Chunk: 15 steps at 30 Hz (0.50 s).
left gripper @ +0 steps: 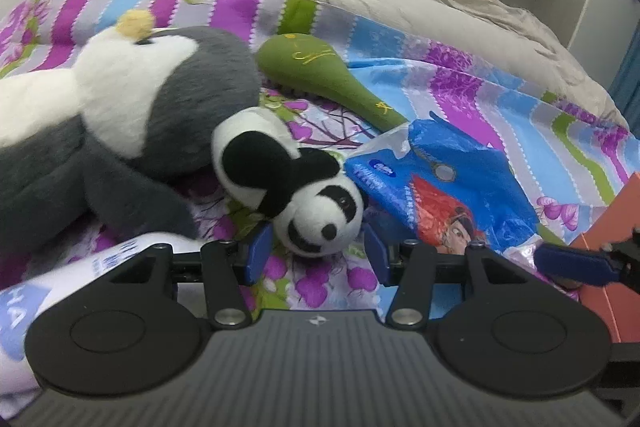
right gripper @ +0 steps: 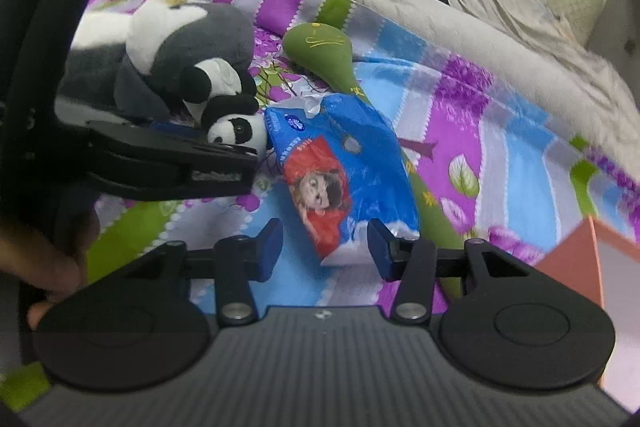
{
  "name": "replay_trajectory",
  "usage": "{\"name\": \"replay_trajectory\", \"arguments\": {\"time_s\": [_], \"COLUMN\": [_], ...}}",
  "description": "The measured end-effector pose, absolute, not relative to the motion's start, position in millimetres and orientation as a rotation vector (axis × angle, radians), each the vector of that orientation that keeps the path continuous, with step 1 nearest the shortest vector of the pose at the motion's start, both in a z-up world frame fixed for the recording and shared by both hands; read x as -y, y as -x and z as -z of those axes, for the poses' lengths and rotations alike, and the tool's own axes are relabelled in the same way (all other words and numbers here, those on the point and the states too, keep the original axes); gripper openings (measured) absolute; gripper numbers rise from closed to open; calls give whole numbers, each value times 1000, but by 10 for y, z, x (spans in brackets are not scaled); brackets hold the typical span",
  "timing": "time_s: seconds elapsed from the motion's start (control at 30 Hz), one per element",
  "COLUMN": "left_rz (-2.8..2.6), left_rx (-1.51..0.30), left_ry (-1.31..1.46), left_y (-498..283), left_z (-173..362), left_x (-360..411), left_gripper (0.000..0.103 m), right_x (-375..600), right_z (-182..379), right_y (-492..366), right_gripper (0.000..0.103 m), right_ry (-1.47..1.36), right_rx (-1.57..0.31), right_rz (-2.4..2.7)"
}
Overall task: Organize soft objects
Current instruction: 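Reach to the blue cartoon snack packet and grasp it with the right gripper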
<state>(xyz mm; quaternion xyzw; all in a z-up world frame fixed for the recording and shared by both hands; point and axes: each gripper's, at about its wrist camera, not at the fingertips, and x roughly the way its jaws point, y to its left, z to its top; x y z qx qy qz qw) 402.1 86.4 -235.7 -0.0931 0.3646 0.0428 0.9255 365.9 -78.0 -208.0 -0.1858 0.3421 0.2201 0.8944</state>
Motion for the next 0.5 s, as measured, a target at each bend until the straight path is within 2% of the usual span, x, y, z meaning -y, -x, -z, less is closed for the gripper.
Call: {"name": "replay_trajectory", "arguments": {"time_s": [0.07, 0.27, 0.5], "left_rz": [-84, -113, -110], "left_rx": [-749, -765, -748], "left_ry": [187, 150, 166], "left_y": [-4075, -4155, -4122], "left_z": [2394, 2436, 2399], "left_x": [-847, -810, -819], "left_gripper": [57, 55, 50], "right_x": [742, 678, 699], "right_z": [2137, 2252, 2244], "right_y": [-3714, -3801, -3770], "right_gripper": [35, 34, 21], "right_ry": [427, 507, 514], "right_rx": [-704, -700, -699], "right_rz": [-450, -445, -436]}}
